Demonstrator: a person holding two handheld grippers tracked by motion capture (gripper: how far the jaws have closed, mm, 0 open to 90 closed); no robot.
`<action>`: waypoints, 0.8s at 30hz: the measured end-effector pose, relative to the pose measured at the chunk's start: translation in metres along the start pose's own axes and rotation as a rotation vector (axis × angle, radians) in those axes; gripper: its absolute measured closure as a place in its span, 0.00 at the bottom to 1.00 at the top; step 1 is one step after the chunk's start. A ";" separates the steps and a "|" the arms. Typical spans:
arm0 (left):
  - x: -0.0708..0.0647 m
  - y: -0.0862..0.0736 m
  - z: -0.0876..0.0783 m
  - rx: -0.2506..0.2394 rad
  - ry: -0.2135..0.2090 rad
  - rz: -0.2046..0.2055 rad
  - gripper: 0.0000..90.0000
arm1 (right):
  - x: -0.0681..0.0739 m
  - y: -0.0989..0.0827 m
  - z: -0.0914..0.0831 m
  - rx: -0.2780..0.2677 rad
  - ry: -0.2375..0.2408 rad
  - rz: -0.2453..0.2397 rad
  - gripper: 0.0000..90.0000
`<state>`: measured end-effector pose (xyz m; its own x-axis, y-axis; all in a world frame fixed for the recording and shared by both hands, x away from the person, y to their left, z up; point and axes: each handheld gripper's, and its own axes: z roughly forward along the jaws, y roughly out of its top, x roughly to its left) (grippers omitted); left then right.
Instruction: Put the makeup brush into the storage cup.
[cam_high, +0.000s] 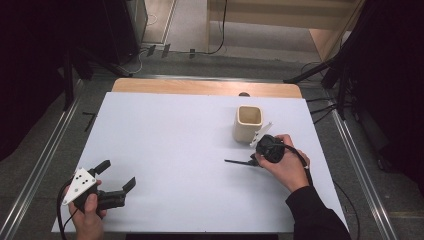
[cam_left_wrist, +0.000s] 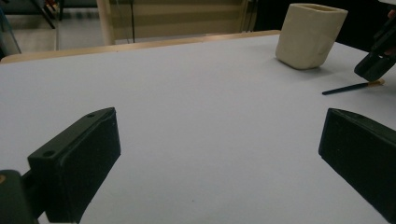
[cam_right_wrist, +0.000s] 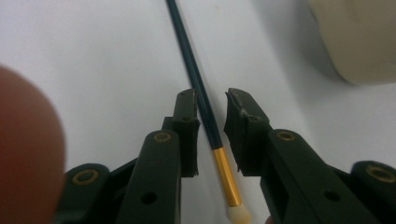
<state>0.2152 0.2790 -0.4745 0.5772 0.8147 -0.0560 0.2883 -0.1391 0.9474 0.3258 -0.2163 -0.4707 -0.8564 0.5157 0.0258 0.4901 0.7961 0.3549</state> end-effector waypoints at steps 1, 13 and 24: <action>0.000 0.000 0.000 0.001 0.002 -0.001 0.00 | 0.000 0.001 0.002 0.016 0.001 -0.018 0.86; 0.000 0.000 0.000 0.005 0.001 0.000 0.00 | 0.003 0.004 0.012 0.098 -0.020 -0.058 0.87; -0.007 0.002 0.005 0.009 0.002 0.008 0.00 | 0.005 0.005 0.014 0.117 -0.019 -0.077 0.94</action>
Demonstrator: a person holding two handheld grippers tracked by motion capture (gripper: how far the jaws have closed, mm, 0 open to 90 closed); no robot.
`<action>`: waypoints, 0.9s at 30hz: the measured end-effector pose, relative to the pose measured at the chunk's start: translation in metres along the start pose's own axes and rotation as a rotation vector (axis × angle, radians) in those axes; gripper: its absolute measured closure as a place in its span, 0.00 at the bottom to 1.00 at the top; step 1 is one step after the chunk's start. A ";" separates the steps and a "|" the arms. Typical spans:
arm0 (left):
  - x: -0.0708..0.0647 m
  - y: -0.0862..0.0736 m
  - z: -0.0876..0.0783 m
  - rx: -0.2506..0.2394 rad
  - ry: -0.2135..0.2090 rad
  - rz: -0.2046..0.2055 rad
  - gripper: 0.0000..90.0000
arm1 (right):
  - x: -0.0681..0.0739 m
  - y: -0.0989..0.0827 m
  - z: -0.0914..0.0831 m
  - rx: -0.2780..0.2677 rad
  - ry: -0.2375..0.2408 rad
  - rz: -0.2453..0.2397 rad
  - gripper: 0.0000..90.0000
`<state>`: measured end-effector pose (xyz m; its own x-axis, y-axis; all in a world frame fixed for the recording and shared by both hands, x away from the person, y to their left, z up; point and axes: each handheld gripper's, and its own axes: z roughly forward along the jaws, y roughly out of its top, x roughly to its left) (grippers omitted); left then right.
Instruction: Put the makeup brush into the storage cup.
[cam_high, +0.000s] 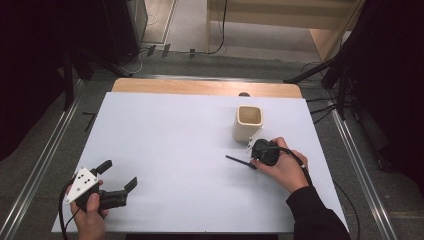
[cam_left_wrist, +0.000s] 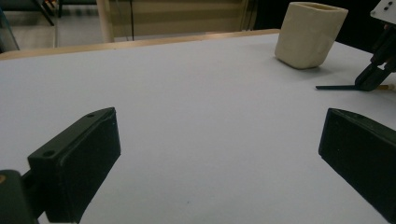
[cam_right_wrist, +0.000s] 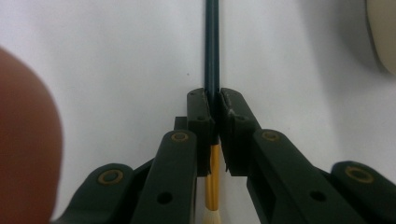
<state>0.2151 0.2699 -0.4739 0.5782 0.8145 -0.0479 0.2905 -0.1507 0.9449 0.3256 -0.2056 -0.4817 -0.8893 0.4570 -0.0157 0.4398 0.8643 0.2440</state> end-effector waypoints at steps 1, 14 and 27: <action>-0.003 0.001 0.002 0.004 0.001 0.016 0.00 | 0.000 0.000 0.000 0.001 -0.002 -0.006 0.94; -0.026 0.025 0.038 0.009 -0.096 0.020 0.00 | 0.005 -0.007 -0.024 -0.135 -0.021 0.043 0.95; -0.029 0.044 0.091 0.038 -0.212 0.015 0.00 | 0.012 -0.004 -0.031 -0.238 -0.017 0.059 0.95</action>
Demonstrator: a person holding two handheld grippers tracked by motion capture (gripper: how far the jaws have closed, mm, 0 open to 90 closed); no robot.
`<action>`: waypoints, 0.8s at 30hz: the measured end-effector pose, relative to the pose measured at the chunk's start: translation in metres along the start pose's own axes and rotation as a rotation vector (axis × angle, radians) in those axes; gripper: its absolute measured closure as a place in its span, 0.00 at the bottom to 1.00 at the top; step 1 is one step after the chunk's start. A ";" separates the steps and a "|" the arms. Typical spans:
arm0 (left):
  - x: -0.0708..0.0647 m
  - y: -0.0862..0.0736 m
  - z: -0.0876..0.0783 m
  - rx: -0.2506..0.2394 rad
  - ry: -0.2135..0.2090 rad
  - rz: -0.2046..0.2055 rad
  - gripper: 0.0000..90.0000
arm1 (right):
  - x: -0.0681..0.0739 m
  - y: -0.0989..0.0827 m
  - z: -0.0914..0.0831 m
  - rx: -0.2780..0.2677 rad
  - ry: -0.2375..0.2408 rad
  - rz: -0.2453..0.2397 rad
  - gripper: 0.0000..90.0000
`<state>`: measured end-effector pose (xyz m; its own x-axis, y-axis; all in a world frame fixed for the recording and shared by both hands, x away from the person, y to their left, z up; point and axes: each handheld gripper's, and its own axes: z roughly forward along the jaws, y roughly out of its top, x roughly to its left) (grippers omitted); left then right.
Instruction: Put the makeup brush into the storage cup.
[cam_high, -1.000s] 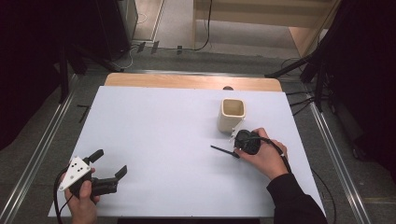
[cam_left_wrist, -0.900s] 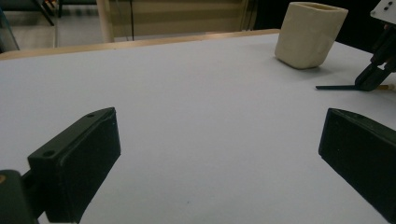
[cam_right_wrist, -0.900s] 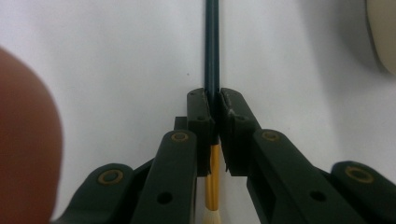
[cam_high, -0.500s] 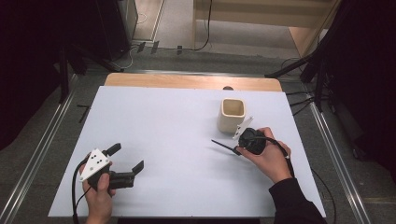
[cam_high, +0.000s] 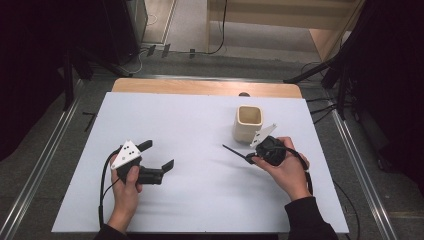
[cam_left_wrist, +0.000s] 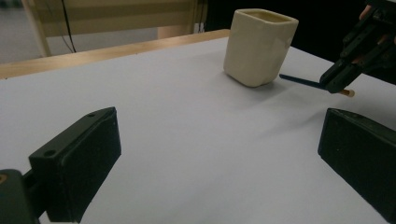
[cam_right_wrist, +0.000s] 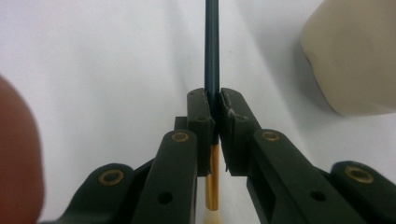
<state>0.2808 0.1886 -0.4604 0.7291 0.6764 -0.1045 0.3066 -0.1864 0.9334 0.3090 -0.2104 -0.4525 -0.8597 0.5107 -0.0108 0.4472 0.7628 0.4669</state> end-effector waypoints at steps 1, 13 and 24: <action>0.002 0.002 0.006 -0.001 -0.006 -0.001 0.00 | 0.001 0.000 -0.001 -0.017 0.014 -0.003 0.95; -0.001 0.002 0.030 0.009 -0.088 0.016 0.07 | 0.016 0.008 -0.011 -0.069 0.017 -0.030 0.95; -0.011 0.002 0.035 0.028 -0.175 0.030 0.07 | 0.031 0.016 -0.017 -0.091 0.030 -0.081 0.95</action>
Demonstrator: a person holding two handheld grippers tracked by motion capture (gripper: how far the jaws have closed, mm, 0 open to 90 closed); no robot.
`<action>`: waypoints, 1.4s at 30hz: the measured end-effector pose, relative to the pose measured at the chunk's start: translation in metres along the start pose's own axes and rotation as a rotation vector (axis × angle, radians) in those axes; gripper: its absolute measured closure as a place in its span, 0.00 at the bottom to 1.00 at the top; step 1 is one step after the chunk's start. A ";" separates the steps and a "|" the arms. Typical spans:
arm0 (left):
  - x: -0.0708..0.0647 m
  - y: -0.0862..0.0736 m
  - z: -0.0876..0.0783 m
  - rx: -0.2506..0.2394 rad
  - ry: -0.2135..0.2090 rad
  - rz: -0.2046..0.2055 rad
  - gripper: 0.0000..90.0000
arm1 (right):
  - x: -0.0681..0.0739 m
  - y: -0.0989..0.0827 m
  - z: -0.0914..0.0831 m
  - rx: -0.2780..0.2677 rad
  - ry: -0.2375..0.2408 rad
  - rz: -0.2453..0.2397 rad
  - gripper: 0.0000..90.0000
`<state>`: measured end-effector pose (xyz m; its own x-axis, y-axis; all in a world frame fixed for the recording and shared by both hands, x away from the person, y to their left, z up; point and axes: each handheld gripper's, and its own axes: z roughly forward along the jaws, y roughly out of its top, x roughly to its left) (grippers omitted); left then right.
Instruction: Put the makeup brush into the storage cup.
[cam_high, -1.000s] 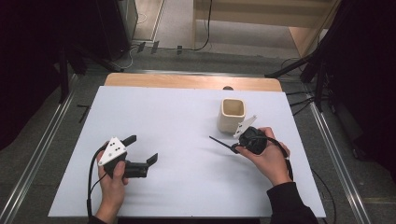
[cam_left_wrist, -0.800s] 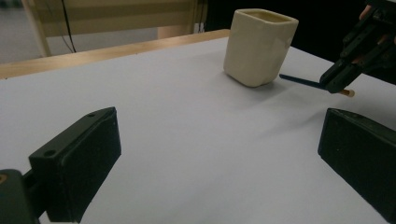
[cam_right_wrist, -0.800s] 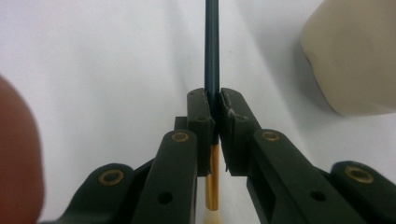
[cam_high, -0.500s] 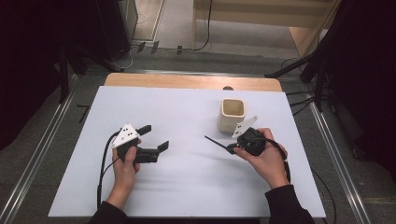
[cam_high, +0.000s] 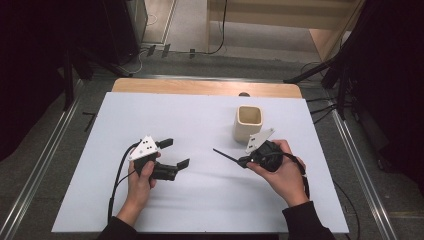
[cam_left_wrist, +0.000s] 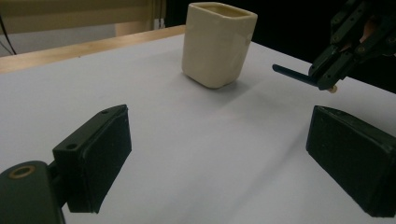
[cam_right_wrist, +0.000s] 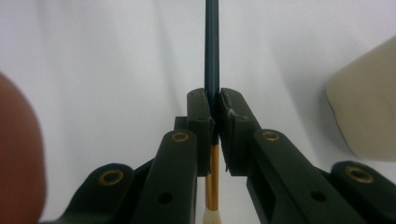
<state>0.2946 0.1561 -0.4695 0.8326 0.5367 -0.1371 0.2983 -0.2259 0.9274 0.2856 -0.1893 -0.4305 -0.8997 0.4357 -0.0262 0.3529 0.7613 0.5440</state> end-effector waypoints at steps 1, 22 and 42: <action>-0.002 0.000 0.002 0.003 -0.017 0.003 0.07 | 0.003 0.003 0.000 0.001 0.004 -0.018 0.95; -0.025 0.005 0.020 0.078 -0.236 0.050 0.16 | 0.022 0.021 0.001 -0.045 0.053 -0.111 0.94; -0.028 0.009 0.027 0.148 -0.400 -0.009 0.66 | 0.037 0.031 0.008 -0.019 0.096 -0.218 0.94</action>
<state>0.2868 0.1168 -0.4666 0.9366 0.1876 -0.2960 0.3455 -0.3527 0.8696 0.2653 -0.1454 -0.4214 -0.9748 0.2133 -0.0655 0.1431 0.8228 0.5500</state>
